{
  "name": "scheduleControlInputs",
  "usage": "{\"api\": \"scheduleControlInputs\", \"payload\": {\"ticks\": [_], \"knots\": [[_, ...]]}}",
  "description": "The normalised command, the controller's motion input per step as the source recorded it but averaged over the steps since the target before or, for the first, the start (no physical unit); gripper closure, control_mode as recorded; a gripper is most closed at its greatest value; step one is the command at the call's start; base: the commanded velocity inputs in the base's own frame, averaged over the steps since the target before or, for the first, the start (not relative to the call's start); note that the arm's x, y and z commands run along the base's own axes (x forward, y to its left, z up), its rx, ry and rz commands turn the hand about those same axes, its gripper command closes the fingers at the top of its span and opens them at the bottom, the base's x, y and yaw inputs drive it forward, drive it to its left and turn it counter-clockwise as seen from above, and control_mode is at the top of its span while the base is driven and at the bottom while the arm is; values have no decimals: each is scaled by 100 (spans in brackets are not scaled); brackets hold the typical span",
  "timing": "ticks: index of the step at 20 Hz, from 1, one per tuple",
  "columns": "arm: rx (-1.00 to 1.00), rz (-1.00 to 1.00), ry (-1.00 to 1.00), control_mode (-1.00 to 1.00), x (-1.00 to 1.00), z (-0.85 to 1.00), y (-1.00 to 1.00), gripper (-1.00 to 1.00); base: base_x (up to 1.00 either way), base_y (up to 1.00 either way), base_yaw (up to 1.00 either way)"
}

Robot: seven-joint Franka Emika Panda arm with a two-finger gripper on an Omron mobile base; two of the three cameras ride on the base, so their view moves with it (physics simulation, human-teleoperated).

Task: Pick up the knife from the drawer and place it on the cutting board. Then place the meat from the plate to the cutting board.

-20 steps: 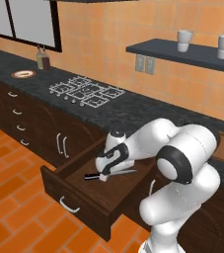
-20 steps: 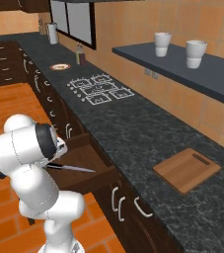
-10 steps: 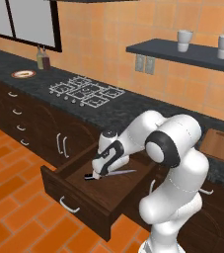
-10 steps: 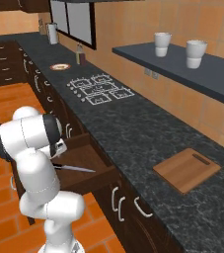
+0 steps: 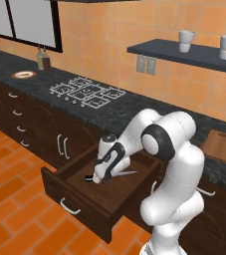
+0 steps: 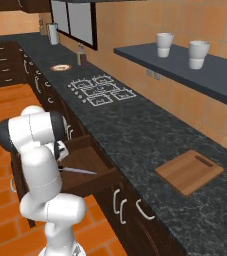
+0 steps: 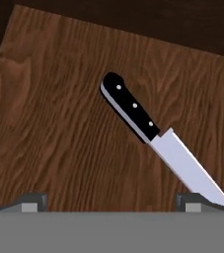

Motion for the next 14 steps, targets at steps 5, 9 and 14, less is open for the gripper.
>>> {"api": "scheduleControlInputs", "payload": {"ticks": [5,9,14], "knots": [[0,-1,-1,-100,26,-8,1,-100,0,0,0],[0,0,0,-100,21,-30,0,-100,0,0,0],[-4,0,0,-100,23,-35,4,-100,0,0,0]]}}
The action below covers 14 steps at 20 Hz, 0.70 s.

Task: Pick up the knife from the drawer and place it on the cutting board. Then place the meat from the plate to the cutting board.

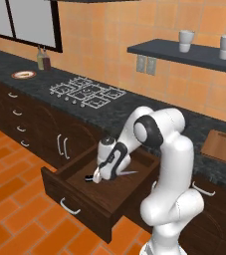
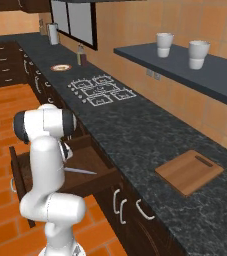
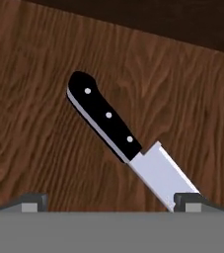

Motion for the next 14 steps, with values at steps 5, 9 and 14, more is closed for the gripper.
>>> {"api": "scheduleControlInputs", "payload": {"ticks": [5,9,14], "knots": [[-8,0,0,-100,6,-47,24,-100,0,0,0],[-1,0,-1,-100,3,-37,6,-100,0,0,0],[0,0,-1,-100,15,-15,0,-100,0,0,0]]}}
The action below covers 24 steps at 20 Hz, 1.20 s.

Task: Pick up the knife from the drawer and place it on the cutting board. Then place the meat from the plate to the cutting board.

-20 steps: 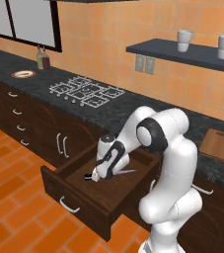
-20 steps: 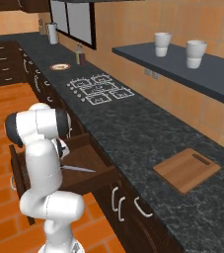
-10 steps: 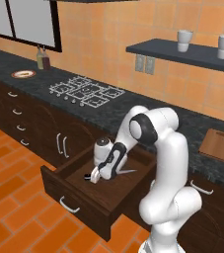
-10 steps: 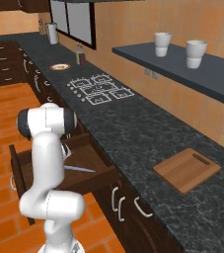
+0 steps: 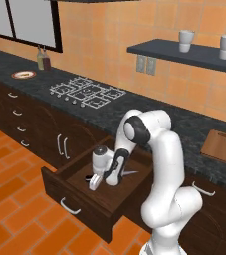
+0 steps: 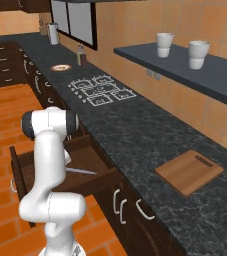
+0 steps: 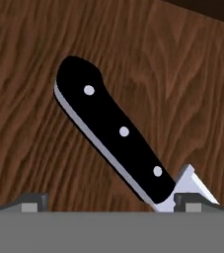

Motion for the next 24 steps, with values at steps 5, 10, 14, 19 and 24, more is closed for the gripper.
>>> {"api": "scheduleControlInputs", "payload": {"ticks": [5,10,14,19,24], "knots": [[0,0,-1,-100,24,1,0,-100,0,0,0],[0,0,0,-100,40,13,0,-100,0,0,0],[0,0,2,-100,11,12,11,-100,0,0,0],[-5,0,-1,-100,0,21,13,-100,0,0,0],[0,0,1,-100,16,61,0,-100,0,0,0]]}}
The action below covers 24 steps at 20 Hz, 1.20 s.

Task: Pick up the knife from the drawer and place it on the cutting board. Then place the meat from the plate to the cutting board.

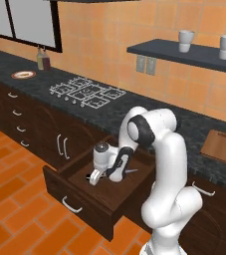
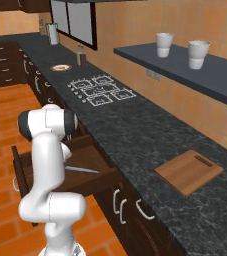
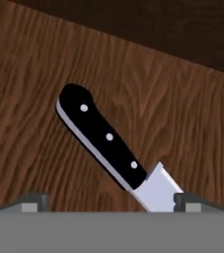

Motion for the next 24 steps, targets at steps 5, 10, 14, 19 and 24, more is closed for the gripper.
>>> {"api": "scheduleControlInputs", "payload": {"ticks": [5,10,14,19,24], "knots": [[0,3,18,-100,48,7,0,-100,0,0,0],[0,3,17,-100,44,-1,0,-100,0,0,0],[0,5,6,-100,43,-1,0,-100,0,0,0],[-3,6,1,-100,20,-28,1,-100,0,0,0],[-1,2,1,-100,-45,-36,10,-100,0,0,0]]}}
